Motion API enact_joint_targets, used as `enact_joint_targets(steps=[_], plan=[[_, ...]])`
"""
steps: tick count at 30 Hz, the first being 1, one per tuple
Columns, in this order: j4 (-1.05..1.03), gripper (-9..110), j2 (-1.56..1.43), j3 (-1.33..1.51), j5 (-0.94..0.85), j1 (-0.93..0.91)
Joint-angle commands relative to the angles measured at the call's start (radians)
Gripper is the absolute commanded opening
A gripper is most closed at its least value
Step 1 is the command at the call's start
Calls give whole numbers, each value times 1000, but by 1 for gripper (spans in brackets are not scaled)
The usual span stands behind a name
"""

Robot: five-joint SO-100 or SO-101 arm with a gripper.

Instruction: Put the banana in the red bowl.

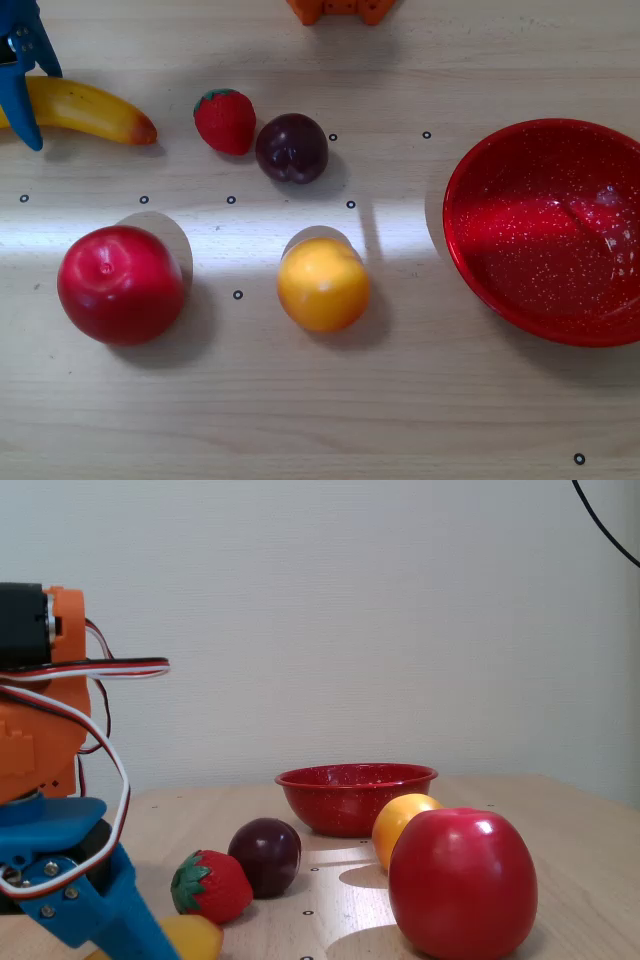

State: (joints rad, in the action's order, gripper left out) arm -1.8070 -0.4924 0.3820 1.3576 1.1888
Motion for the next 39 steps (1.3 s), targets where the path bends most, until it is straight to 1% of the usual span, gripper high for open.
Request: enact_joint_targets(steps=[1,3,6,10,15,24,39], plan=[[-29,33,-52,-78,-9,-32],[-29,29,-52,-83,-17,-34],[-31,19,-52,-98,-37,-38],[-32,1,-52,-110,-54,-41],[-37,0,-66,-124,-74,-44],[-80,0,-169,-149,-166,-74],[-89,0,-545,28,-244,-115]])
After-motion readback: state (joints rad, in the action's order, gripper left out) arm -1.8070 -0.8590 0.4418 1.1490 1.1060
